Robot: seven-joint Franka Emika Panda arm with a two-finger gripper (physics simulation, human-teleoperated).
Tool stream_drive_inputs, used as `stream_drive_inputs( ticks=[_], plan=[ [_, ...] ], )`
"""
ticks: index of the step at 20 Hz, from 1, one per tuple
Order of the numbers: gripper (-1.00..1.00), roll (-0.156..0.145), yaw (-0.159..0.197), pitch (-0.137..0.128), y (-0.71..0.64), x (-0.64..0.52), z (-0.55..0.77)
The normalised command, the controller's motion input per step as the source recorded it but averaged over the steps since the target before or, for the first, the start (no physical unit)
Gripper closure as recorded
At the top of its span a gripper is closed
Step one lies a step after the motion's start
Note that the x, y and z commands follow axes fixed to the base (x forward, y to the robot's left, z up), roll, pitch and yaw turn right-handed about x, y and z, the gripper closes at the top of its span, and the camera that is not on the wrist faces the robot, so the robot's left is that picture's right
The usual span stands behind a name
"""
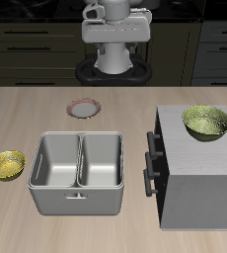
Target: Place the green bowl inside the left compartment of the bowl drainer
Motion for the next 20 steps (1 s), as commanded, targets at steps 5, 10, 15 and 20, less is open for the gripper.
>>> stream_drive_inputs(
  ticks=[5, 10, 15, 20],
  plan=[
    [-1.0, 0.027, 0.007, -0.009, 0.32, 0.41, 0.22],
    [-1.0, 0.031, 0.015, 0.002, 0.28, 0.39, 0.16],
    [-1.0, 0.013, 0.016, -0.014, 0.34, 0.42, 0.19],
    [-1.0, 0.011, -0.005, 0.01, 0.26, 0.49, 0.14]
  ],
)
